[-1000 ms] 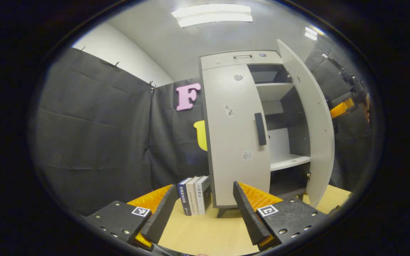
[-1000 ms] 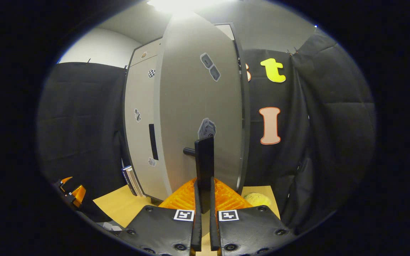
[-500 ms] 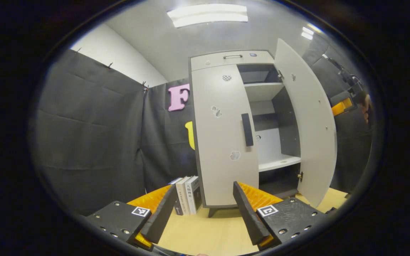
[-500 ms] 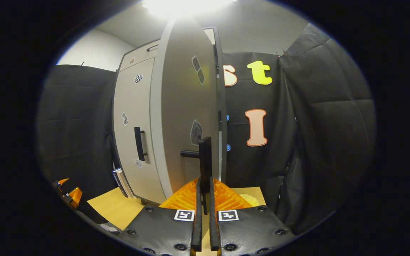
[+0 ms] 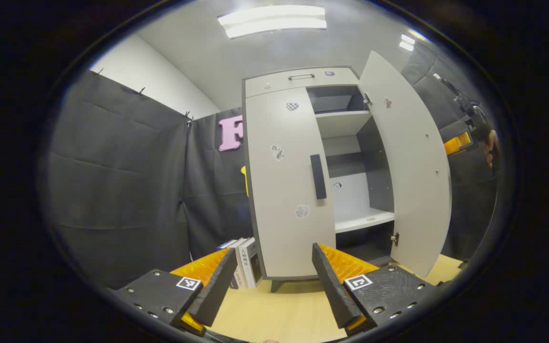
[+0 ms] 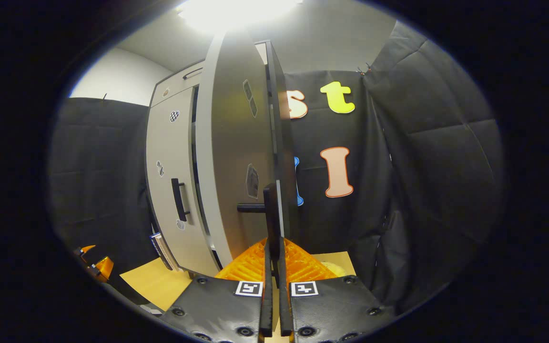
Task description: Open the right door of the double-door shoe cabinet with the right hand, and open the left door with the left hand.
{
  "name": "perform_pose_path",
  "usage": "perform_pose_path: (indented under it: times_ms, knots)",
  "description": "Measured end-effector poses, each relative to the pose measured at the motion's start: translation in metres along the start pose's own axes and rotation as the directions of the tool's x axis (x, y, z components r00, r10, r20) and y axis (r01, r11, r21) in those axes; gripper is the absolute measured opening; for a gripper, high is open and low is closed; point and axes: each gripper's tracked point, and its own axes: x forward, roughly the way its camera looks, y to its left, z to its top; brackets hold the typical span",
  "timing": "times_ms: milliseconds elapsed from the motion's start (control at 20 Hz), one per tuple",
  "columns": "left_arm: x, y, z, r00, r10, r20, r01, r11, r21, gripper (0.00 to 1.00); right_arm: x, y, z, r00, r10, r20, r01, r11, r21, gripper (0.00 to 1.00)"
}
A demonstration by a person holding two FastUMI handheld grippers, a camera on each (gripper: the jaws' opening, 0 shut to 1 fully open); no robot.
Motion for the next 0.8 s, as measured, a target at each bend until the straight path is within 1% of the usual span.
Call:
perform_pose_path:
  times_ms: [50, 100, 150, 200, 300, 350, 400, 450, 600, 700, 750, 800]
  knots:
    - [0.000, -0.004, 0.002, 1.000, -0.002, 0.002, 0.002, 1.000, 0.003, 0.93, -0.002, 0.000, -0.001, 1.000, 0.012, 0.005, -0.012, 1.000, 0.011, 0.08]
    - [0.000, -0.008, 0.004, 1.000, -0.004, 0.005, 0.004, 1.000, 0.008, 0.93, -0.006, -0.001, -0.001, 1.000, 0.019, 0.008, -0.019, 1.000, 0.019, 0.05]
    - [0.001, -0.013, 0.005, 1.000, -0.005, 0.006, 0.005, 1.000, 0.010, 0.93, -0.011, -0.001, -0.002, 1.000, 0.021, 0.012, -0.021, 1.000, 0.020, 0.05]
    - [0.002, -0.018, 0.007, 1.000, -0.008, 0.008, 0.007, 1.000, 0.010, 0.93, -0.018, -0.004, -0.003, 1.000, 0.014, 0.017, -0.014, 1.000, 0.015, 0.08]
    - [0.002, -0.031, 0.013, 1.000, -0.015, 0.014, 0.015, 1.000, 0.005, 0.93, -0.032, -0.019, -0.004, 0.999, -0.014, 0.033, 0.015, 1.000, -0.010, 0.08]
    - [0.003, -0.038, 0.017, 1.000, -0.018, 0.018, 0.018, 1.000, 0.004, 0.95, -0.039, -0.027, -0.005, 0.999, -0.032, 0.041, 0.033, 0.999, -0.024, 0.08]
    - [0.004, -0.045, 0.020, 0.999, -0.024, 0.022, 0.023, 1.000, 0.003, 0.91, -0.045, -0.035, -0.006, 0.998, -0.053, 0.046, 0.054, 0.998, -0.035, 0.04]
    - [0.005, -0.051, 0.023, 0.999, -0.029, 0.026, 0.029, 1.000, 0.002, 0.91, -0.051, -0.041, -0.008, 0.997, -0.069, 0.047, 0.071, 0.996, -0.046, 0.08]
    - [0.012, -0.070, 0.036, 0.998, -0.050, 0.048, 0.050, 0.999, 0.006, 0.91, -0.064, -0.062, -0.016, 0.993, -0.110, 0.045, 0.113, 0.992, -0.063, 0.10]
    - [0.017, -0.083, 0.045, 0.996, -0.075, 0.054, 0.074, 0.997, 0.016, 0.91, -0.075, -0.075, -0.023, 0.990, -0.135, 0.041, 0.138, 0.988, -0.066, 0.55]
    - [0.020, -0.088, 0.048, 0.994, -0.089, 0.056, 0.088, 0.996, 0.022, 0.91, -0.079, -0.082, -0.024, 0.986, -0.158, 0.045, 0.160, 0.985, -0.067, 0.78]
    - [0.025, -0.092, 0.053, 0.994, -0.099, 0.057, 0.097, 0.995, 0.030, 0.93, -0.081, -0.091, -0.027, 0.982, -0.185, 0.049, 0.188, 0.980, -0.069, 1.00]
